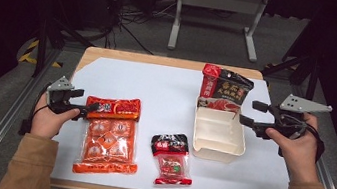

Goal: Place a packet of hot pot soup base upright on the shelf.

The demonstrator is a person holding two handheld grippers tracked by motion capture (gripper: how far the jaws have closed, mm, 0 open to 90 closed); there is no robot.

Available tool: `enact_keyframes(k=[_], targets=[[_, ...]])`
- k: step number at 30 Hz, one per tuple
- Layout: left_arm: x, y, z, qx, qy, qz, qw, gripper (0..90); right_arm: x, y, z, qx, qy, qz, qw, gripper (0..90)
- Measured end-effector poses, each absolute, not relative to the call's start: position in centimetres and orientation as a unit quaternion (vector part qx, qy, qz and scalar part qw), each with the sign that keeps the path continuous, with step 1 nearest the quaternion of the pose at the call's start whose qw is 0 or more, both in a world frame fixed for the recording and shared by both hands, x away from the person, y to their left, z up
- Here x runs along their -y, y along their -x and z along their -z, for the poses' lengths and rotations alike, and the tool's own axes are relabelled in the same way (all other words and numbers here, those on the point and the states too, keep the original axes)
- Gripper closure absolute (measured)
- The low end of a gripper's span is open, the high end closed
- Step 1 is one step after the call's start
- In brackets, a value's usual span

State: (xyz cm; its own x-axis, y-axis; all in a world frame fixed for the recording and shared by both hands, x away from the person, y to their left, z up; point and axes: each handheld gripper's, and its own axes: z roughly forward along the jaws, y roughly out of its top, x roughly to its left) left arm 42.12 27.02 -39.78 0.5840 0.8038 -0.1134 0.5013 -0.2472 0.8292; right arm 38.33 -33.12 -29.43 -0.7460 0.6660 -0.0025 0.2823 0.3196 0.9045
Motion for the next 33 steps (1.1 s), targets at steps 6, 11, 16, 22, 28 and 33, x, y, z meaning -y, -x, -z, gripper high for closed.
enact_keyframes(k=[6,11,16,22,28,33], targets=[[-27.2,-43.0,41.0,-0.447,-0.758,-0.165,0.446,18.1,33.0,-38.6,30.0,-0.796,-0.3,-0.492,0.187,26.5],[-27.4,-43.8,41.8,-0.464,-0.754,-0.17,0.433,18.1,33.2,-38.9,30.8,-0.796,-0.305,-0.49,0.181,26.5],[-27.3,-44.7,42.6,-0.467,-0.768,-0.169,0.404,18.1,33.4,-39.0,31.6,-0.795,-0.309,-0.491,0.178,26.4],[-27.4,-45.2,43.8,-0.487,-0.764,-0.156,0.394,17.4,33.3,-38.9,32.0,-0.793,-0.307,-0.495,0.179,26.2],[-27.6,-45.6,44.7,-0.497,-0.764,-0.138,0.387,17.8,33.0,-38.9,32.6,-0.796,-0.306,-0.49,0.179,26.0],[-27.4,-45.8,45.1,-0.5,-0.765,-0.127,0.385,17.8,32.8,-38.9,32.8,-0.794,-0.304,-0.499,0.17,25.4]])
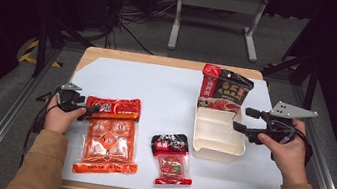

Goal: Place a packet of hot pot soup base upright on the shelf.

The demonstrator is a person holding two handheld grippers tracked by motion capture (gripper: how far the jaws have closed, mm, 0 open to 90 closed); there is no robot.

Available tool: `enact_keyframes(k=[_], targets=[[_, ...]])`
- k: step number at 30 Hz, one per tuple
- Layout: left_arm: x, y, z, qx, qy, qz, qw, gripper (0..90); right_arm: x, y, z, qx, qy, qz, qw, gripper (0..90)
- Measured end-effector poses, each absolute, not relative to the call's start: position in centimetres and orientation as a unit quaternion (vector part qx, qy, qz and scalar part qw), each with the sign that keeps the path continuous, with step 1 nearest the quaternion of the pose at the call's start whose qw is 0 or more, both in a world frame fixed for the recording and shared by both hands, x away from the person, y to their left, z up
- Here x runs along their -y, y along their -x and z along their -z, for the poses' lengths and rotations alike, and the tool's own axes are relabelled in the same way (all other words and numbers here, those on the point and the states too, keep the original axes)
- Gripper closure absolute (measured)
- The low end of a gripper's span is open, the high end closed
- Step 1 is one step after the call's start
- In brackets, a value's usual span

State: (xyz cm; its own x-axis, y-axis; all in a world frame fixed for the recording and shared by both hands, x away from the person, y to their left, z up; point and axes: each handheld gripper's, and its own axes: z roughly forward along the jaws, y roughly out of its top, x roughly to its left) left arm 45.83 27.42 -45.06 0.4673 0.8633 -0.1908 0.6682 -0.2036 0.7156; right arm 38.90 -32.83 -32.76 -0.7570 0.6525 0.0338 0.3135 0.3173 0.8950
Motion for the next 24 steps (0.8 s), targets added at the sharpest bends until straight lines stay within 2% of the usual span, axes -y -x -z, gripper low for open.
enact_keyframes(k=[8,14,17,21,24], targets=[[-27.31,-46.15,45.75,-0.494,-0.767,-0.121,0.392,20.1,32.66,-39.03,33.24,-0.797,-0.306,-0.494,0.165,24.9],[-27.23,-46.14,45.81,-0.478,-0.767,-0.092,0.419,35.0,32.38,-39.03,33.54,-0.8,-0.305,-0.492,0.162,24.7],[-27.14,-46.16,45.78,-0.47,-0.771,-0.093,0.42,37.1,32.29,-39.01,33.52,-0.8,-0.304,-0.492,0.16,24.6],[-27.23,-46.07,45.76,-0.469,-0.766,-0.08,0.432,47.6,32.09,-38.97,33.49,-0.801,-0.301,-0.493,0.159,24.5],[-27.17,-46.01,45.68,-0.467,-0.766,-0.082,0.435,51.0,31.9,-38.95,33.56,-0.803,-0.298,-0.493,0.157,24.4]])
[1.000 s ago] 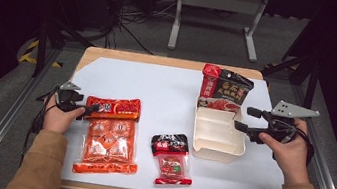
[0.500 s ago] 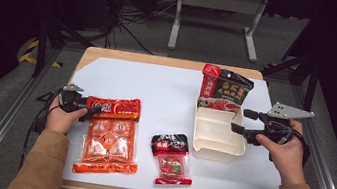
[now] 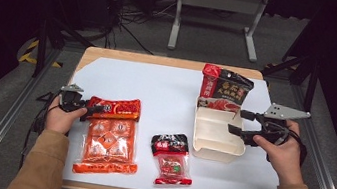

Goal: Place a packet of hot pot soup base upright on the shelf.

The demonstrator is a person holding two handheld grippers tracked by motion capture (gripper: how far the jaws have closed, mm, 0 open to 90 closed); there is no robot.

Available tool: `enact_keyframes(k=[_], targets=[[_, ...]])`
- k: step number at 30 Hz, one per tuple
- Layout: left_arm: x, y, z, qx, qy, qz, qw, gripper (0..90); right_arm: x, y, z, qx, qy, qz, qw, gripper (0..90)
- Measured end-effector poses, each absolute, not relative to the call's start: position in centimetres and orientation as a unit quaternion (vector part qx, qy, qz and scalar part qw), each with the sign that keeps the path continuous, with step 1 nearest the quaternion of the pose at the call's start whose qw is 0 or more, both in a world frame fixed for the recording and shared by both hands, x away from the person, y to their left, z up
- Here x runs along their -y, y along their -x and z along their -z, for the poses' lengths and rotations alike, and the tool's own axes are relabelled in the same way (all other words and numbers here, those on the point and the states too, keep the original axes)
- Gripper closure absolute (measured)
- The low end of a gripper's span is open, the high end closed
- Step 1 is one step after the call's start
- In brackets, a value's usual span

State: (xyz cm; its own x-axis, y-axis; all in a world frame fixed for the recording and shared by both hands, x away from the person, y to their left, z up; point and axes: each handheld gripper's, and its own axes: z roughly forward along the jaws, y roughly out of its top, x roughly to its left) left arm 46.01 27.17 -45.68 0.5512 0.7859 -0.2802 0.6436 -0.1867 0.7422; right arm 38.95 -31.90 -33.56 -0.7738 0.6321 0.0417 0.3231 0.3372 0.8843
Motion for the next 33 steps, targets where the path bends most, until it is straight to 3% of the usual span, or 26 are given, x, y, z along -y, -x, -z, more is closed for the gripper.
enact_keyframes(k=[13,22,28,33], targets=[[-26.7,-46.1,45.8,-0.463,-0.768,-0.083,0.434,54.4,31.1,-39.1,33.9,-0.809,-0.287,-0.491,0.149,24.2],[-26.2,-46.3,45.8,-0.474,-0.773,-0.098,0.409,79.1,30.6,-39.1,34.0,-0.811,-0.28,-0.493,0.144,25.6],[-26.6,-46.1,45.7,-0.471,-0.767,-0.097,0.426,88.4,30.1,-38.8,34.0,-0.815,-0.275,-0.496,0.121,33.7],[-26.7,-46.0,45.5,-0.47,-0.763,-0.094,0.434,90.0,29.8,-38.7,33.9,-0.817,-0.271,-0.495,0.119,37.5]])
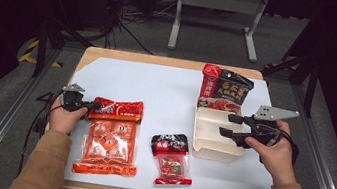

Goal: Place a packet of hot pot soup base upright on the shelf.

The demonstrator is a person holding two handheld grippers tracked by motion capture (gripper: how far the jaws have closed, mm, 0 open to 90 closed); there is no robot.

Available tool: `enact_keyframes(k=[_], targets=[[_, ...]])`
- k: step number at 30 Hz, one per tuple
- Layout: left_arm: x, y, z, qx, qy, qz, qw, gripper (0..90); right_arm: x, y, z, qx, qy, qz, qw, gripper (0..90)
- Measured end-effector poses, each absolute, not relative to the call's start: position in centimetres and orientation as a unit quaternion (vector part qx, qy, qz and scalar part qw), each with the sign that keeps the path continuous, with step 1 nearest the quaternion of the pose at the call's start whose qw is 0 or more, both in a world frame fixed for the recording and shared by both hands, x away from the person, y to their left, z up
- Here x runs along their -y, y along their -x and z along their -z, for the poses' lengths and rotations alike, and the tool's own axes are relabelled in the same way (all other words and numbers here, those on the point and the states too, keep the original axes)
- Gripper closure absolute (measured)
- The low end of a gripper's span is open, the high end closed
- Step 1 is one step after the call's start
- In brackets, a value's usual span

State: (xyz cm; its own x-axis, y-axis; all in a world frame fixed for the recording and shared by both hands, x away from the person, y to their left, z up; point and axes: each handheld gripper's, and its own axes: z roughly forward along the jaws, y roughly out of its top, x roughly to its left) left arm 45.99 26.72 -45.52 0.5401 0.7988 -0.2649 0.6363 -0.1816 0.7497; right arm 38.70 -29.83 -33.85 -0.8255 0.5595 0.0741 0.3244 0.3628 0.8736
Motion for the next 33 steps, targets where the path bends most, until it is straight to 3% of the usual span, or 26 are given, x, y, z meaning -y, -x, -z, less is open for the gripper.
enact_keyframes(k=[11,33], targets=[[-27.1,-45.1,43.8,-0.465,-0.748,-0.095,0.464,90.0,28.8,-38.2,33.2,-0.819,-0.265,-0.501,0.093,51.6],[-27.3,-42.2,37.6,-0.42,-0.73,-0.106,0.528,90.0,26.9,-38.5,31.7,-0.821,-0.242,-0.51,0.086,56.5]])
